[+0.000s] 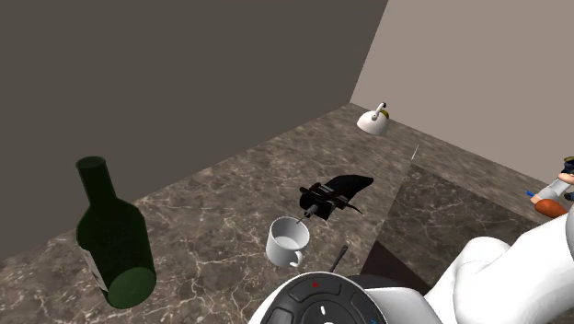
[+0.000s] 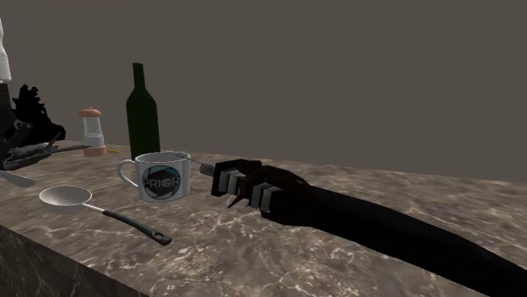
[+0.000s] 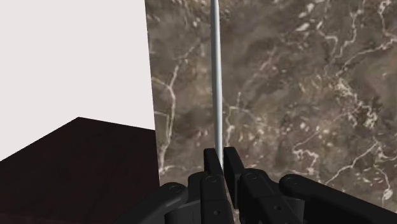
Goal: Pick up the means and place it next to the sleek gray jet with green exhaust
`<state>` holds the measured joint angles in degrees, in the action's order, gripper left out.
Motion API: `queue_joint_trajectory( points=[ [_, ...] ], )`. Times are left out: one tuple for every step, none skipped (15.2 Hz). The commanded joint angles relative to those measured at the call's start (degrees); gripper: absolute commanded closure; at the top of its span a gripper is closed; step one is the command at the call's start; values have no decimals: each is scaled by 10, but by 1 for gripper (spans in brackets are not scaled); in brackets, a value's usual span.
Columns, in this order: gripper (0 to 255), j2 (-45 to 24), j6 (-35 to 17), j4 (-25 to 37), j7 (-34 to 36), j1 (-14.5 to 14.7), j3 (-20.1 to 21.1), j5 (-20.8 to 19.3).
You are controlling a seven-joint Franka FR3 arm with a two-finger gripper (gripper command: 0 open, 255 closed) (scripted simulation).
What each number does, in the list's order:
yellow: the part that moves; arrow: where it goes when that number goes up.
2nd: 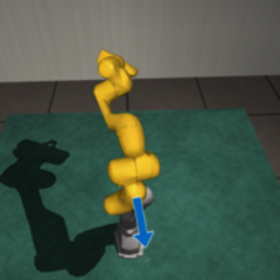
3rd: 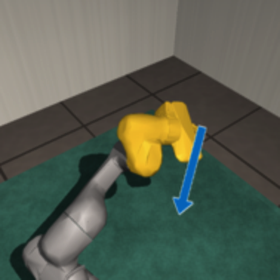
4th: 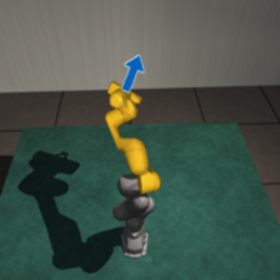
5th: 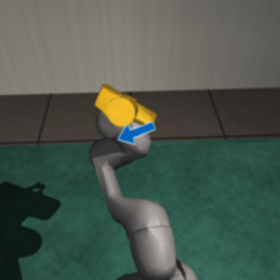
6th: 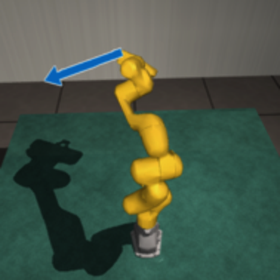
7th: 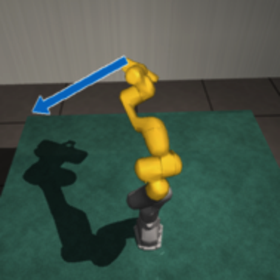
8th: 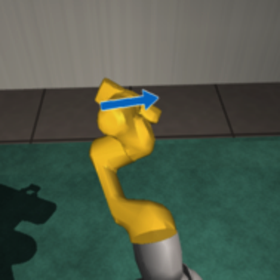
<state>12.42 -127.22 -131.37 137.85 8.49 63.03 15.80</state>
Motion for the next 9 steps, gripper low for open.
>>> queue_joint_trajectory(
  points=[
    [255, -14, -20, -10, 8, -7, 11, -10],
    [255, -21, -29, -14, 13, -11, 17, -17],
    [255, -32, -41, -19, 20, -16, 25, -27],
    [255, -32, -41, -19, 20, -16, 25, -27],
    [255, -32, -41, -19, 20, -16, 25, -27],
    [255, -32, -41, -19, 20, -16, 25, -27],
    [255, -32, -41, -19, 20, -16, 25, -27],
    [255, -32, -41, -19, 20, -16, 25, -27],
    [255, -32, -41, -19, 20, -16, 25, -27]
  ],
)
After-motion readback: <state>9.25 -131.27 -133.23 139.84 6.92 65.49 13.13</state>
